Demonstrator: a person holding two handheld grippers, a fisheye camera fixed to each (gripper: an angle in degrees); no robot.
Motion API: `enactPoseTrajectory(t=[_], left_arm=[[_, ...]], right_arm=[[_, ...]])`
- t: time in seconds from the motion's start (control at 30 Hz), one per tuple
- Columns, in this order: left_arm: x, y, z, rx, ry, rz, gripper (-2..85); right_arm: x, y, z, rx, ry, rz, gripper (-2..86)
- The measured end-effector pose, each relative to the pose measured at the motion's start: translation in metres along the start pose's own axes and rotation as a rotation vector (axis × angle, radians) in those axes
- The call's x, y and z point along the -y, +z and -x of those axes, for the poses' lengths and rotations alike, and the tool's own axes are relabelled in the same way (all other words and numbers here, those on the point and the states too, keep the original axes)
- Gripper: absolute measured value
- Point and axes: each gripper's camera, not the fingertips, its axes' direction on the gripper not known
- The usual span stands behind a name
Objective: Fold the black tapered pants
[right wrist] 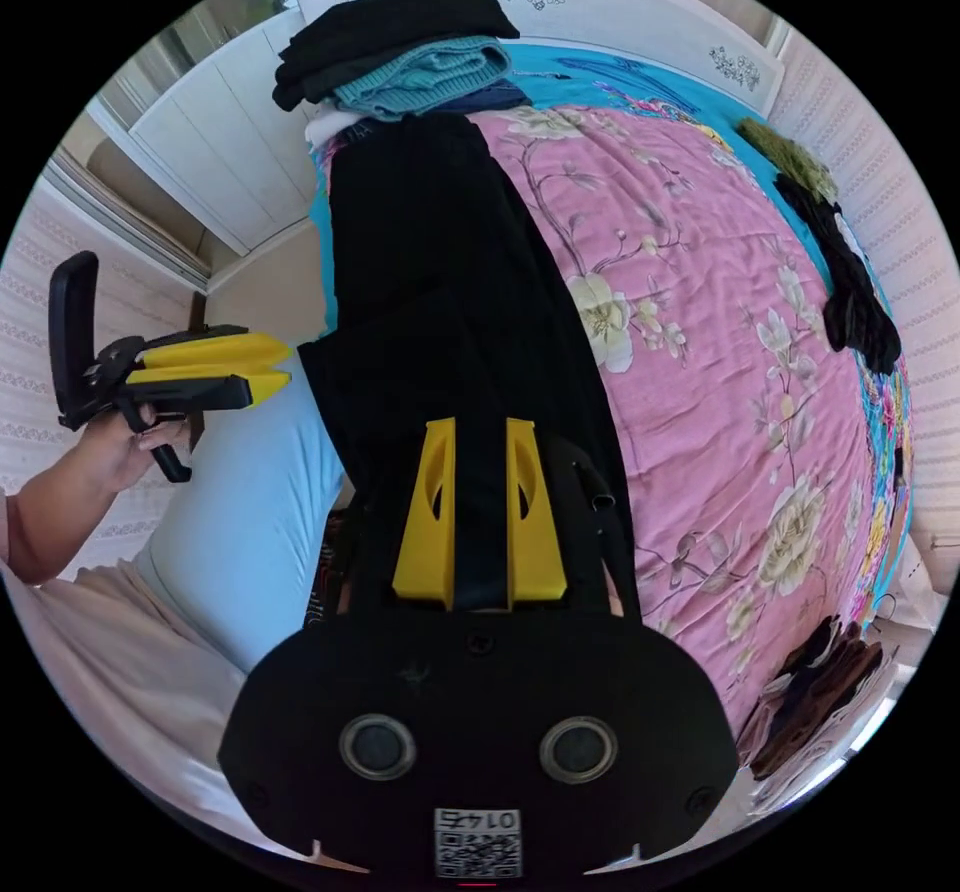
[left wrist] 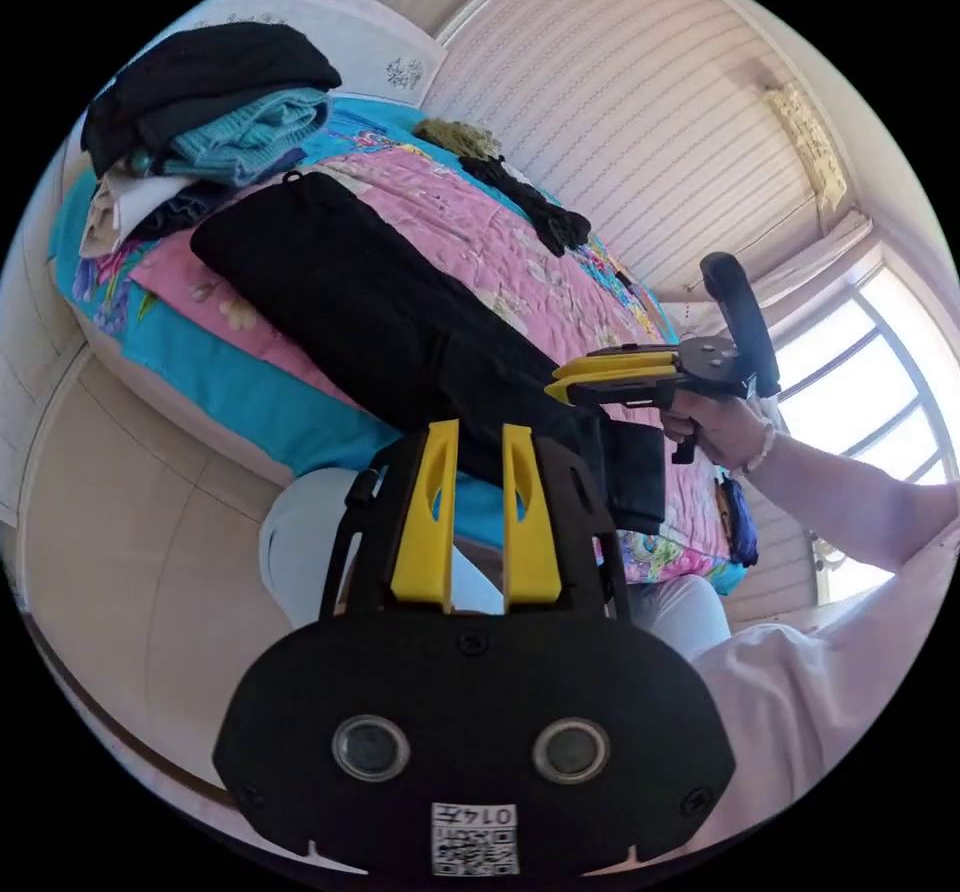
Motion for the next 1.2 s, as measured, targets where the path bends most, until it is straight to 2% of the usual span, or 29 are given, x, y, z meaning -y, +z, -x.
enactPoseTrajectory(t=[0.17, 0.27, 0.43, 0.53, 0.67, 0.83, 0.93, 1.03, 1.1, 1.2], left_arm=[[0.023, 0.015, 0.012, 0.125, -0.101, 0.136, 5.4], [0.028, 0.002, 0.02, 0.069, -0.077, 0.12, 1.0], [0.023, -0.043, 0.029, -0.02, -0.043, 0.088, -0.4], [0.02, -0.06, 0.046, -0.038, -0.076, 0.104, 0.0], [0.027, -0.051, 0.067, -0.037, -0.167, 0.206, 3.5], [0.033, -0.081, 0.068, 0.013, -0.118, 0.115, 6.7], [0.036, -0.073, 0.077, 0.014, -0.106, 0.173, 9.5], [0.037, -0.058, 0.081, -0.034, -0.117, 0.253, 11.1], [0.038, -0.056, 0.079, -0.012, -0.088, 0.267, 10.9], [0.04, -0.061, 0.082, -0.043, -0.089, 0.289, 6.5]], right_arm=[[0.034, 0.031, -0.003, -0.109, 0.024, 0.095, 9.4], [0.047, 0.029, -0.008, -0.01, 0.049, 0.09, 6.0], [0.064, 0.01, 0.002, -0.01, -0.007, 0.052, 0.4], [0.077, 0.006, 0.01, 0.029, -0.049, 0.026, 0.4], [0.099, 0.022, 0.014, -0.042, -0.052, 0.103, 3.9], [0.114, 0.013, 0.018, -0.095, -0.063, 0.022, 8.2], [0.127, 0.02, 0.017, -0.089, -0.066, 0.004, 10.7], [0.138, 0.045, 0.011, -0.019, -0.039, 0.114, 9.9], [0.141, 0.046, 0.005, 0.018, -0.004, 0.11, 8.7], [0.146, 0.041, 0.002, 0.017, -0.036, 0.134, 4.8]])
